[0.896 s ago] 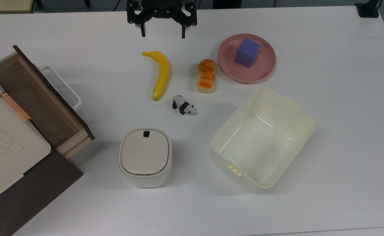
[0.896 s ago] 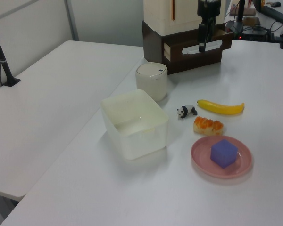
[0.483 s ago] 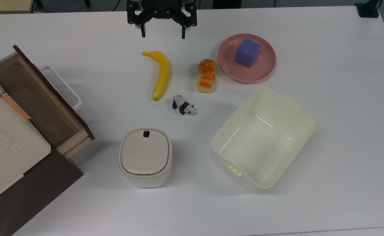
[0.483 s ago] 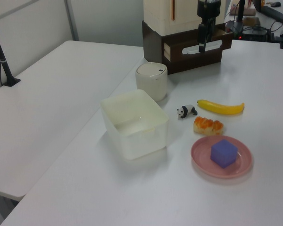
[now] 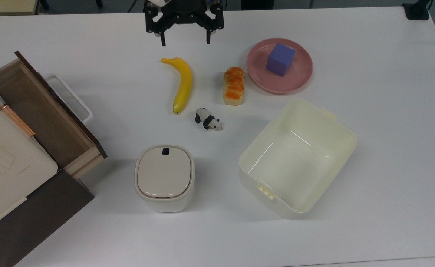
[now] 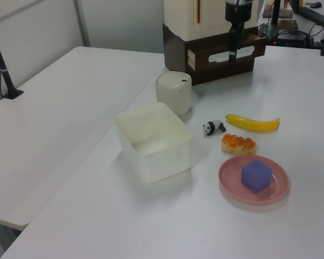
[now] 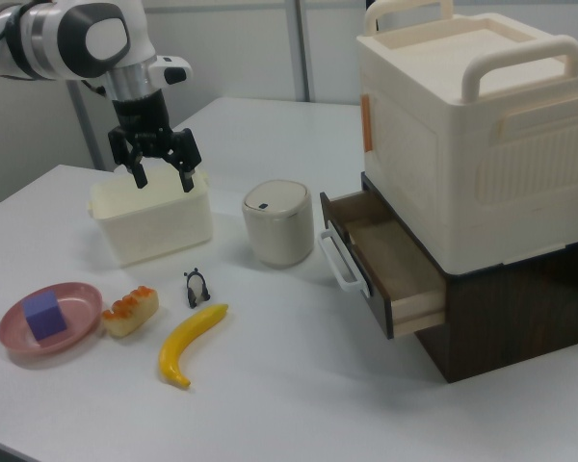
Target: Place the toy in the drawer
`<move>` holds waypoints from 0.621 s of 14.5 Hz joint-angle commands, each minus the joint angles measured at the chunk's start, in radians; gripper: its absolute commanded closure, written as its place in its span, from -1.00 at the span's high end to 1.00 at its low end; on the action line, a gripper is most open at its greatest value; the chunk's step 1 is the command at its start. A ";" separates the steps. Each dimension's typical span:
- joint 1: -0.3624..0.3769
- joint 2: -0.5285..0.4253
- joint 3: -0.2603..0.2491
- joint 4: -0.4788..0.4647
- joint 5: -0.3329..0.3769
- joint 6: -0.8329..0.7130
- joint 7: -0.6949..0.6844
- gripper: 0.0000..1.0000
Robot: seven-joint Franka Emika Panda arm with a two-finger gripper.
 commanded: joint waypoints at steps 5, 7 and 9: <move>0.009 0.005 -0.004 -0.150 -0.006 0.134 -0.363 1.00; 0.012 0.028 -0.002 -0.182 -0.009 0.186 -0.424 1.00; 0.020 0.071 0.001 -0.195 -0.012 0.234 -0.441 1.00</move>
